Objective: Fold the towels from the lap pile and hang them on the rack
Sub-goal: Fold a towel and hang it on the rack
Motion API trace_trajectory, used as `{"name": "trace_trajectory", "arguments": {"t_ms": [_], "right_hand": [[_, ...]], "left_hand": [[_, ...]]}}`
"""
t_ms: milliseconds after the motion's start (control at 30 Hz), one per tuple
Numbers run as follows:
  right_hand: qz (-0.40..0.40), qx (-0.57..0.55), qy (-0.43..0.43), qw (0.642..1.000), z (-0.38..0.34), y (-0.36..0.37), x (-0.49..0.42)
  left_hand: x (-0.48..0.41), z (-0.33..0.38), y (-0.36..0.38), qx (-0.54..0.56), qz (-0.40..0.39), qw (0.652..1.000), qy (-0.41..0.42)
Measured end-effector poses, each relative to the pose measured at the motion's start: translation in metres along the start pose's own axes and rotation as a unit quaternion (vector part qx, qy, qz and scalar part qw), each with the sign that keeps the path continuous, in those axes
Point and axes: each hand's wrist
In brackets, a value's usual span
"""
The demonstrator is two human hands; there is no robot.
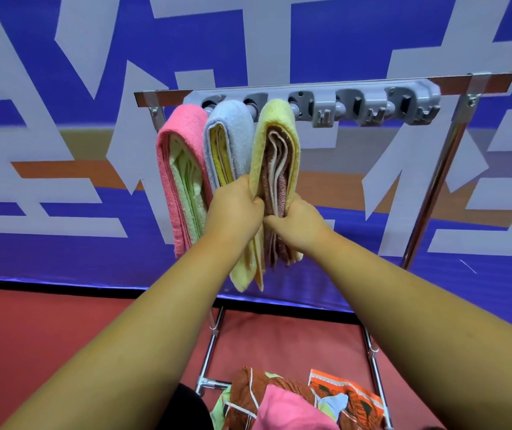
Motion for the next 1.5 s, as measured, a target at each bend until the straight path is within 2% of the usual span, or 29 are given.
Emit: {"name": "trace_trajectory", "arguments": {"t_ms": [100,233,467,667,767,867,1100,1233,1367,1500], "right_hand": [[0.043,0.027,0.056,0.997,0.002,-0.004,0.003],[0.101,0.051,0.084,0.990,0.010,-0.018,0.012],[0.192,0.175,0.076,0.963,0.034,-0.060,0.019],[0.189,0.221,0.046,0.956,0.038,-0.073,0.026],[0.179,0.217,0.048,0.958,0.036,-0.064,0.029],[0.165,0.206,0.049,0.963,0.033,-0.053,0.030],[0.141,0.176,0.046,0.973,0.025,-0.029,0.034],[0.143,0.157,0.051,0.976,0.027,-0.023,0.037],[0.158,0.162,0.058,0.972,0.033,-0.026,0.038],[0.176,0.177,0.058,0.967,0.033,-0.029,0.038]], "left_hand": [[-0.002,-0.001,0.000,0.006,-0.011,1.000,-0.013],[0.001,0.008,0.011,0.018,-0.027,0.999,-0.035],[0.006,0.039,0.044,0.060,-0.053,0.995,-0.066],[-0.003,0.048,0.056,0.142,-0.076,0.978,-0.135],[-0.004,0.040,0.055,0.213,-0.087,0.957,-0.177],[-0.002,0.025,0.057,0.237,-0.103,0.946,-0.195],[0.007,-0.002,0.057,0.200,-0.220,0.936,-0.189],[0.007,-0.014,0.056,0.193,-0.262,0.927,-0.186],[0.005,-0.022,0.063,0.160,-0.257,0.936,-0.183],[0.013,-0.017,0.059,0.049,-0.207,0.966,-0.148]]}}
Point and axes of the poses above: each hand's wrist, its own x-axis away from the middle knuckle, its own y-axis out of the palm, z = x × y, and after that the axes turned 7 degrees about y, right-handed
